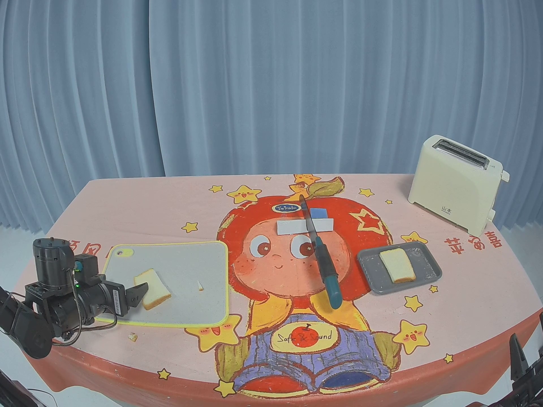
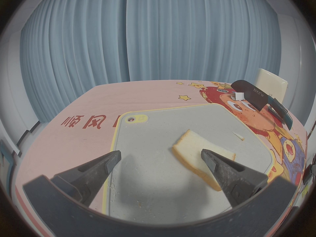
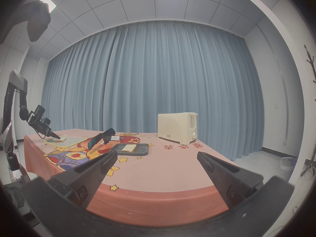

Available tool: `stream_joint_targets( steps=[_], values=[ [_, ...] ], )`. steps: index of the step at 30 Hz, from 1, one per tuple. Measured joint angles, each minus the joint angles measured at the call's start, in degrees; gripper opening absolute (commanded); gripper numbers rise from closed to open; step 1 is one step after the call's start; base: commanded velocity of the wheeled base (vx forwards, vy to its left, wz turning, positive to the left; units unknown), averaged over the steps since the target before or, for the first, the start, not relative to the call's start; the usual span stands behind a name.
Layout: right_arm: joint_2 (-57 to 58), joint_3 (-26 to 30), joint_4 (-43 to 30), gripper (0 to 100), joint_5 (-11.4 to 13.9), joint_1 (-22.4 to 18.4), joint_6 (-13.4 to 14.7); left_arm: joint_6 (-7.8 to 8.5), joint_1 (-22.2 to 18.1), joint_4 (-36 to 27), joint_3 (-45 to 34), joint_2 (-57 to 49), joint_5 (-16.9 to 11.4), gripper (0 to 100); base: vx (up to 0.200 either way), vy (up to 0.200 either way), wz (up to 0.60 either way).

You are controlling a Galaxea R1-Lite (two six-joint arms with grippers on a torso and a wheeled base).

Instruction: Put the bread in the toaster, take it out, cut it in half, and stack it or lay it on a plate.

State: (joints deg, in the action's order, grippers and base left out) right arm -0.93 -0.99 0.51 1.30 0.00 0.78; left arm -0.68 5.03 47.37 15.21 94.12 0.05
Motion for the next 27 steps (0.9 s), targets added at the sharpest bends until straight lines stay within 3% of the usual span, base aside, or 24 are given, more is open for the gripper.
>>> stream_joint_targets(
  steps=[21,22,27],
  values=[
    [0.0,-0.02,0.0,100,0.0,0.0,0.0,-0.13,-0.05,0.46,-0.37,1.27,1.07,100,0.0,0.0,0.0],
    [0.0,-0.02,0.0,100,0.0,0.0,0.0,-0.11,-0.05,0.46,-0.41,1.3,1.07,0,0.0,0.0,0.0],
    [0.0,-0.02,-0.02,100,0.0,0.0,0.0,-0.1,0.17,0.46,-0.8,1.35,1.01,0,0.0,0.0,0.0]
  ],
)
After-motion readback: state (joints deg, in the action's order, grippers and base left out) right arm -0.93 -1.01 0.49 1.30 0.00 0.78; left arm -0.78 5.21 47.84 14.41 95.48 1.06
